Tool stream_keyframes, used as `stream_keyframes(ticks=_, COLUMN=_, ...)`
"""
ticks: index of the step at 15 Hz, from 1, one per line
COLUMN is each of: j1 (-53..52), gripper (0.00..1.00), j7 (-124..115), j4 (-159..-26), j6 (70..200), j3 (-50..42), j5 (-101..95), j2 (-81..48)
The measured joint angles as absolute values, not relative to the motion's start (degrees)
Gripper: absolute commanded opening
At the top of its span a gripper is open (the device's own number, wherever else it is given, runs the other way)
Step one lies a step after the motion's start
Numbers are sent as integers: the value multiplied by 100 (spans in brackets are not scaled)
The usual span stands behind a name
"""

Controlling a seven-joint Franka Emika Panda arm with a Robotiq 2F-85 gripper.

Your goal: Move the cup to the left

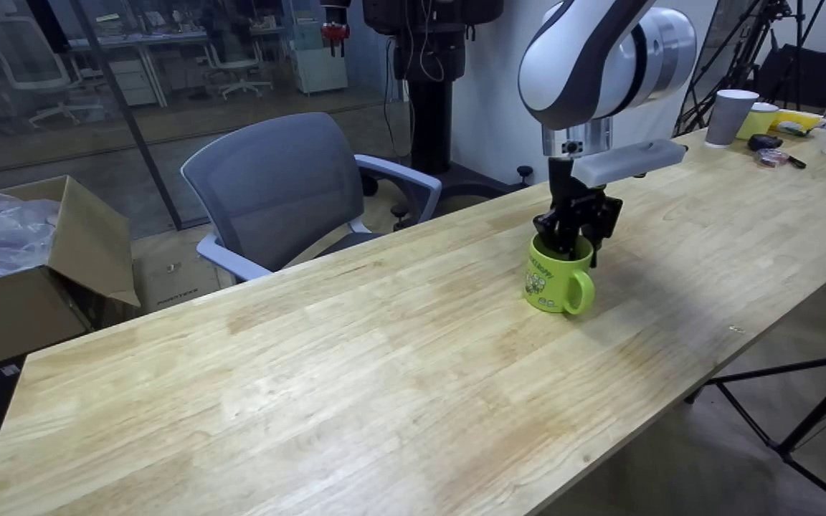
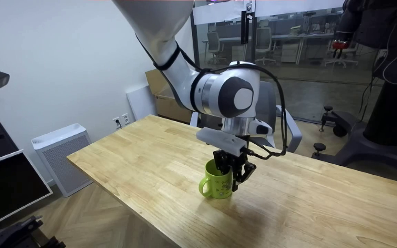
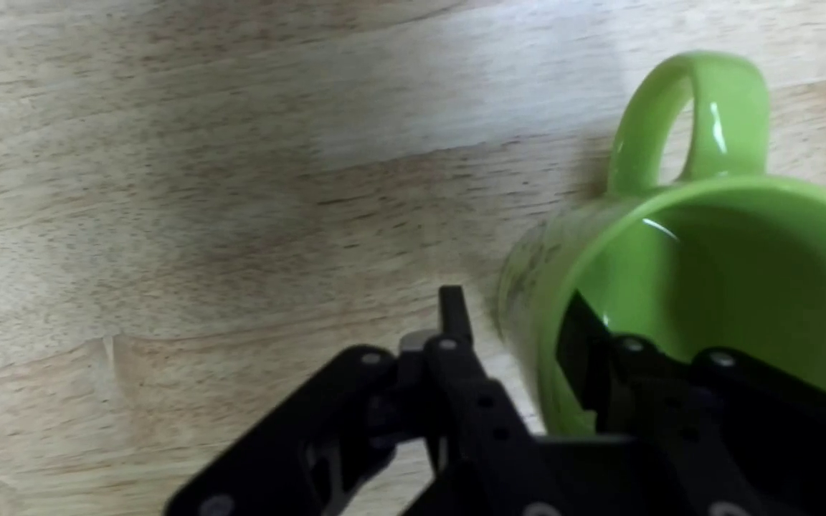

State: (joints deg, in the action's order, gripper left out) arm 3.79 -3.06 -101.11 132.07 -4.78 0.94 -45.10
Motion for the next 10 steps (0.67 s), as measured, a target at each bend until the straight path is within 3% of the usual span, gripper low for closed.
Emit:
stream_keyframes(ticks=5, j1=379, gripper=99, j7=-313, j4=-10014, j6=13080, j3=-537, j5=76, j2=-4571)
stream_keyframes(ticks=10, j1=369, gripper=100, j7=-330, j4=-9822, j6=12940, j3=-588, j5=-69, j2=-4615)
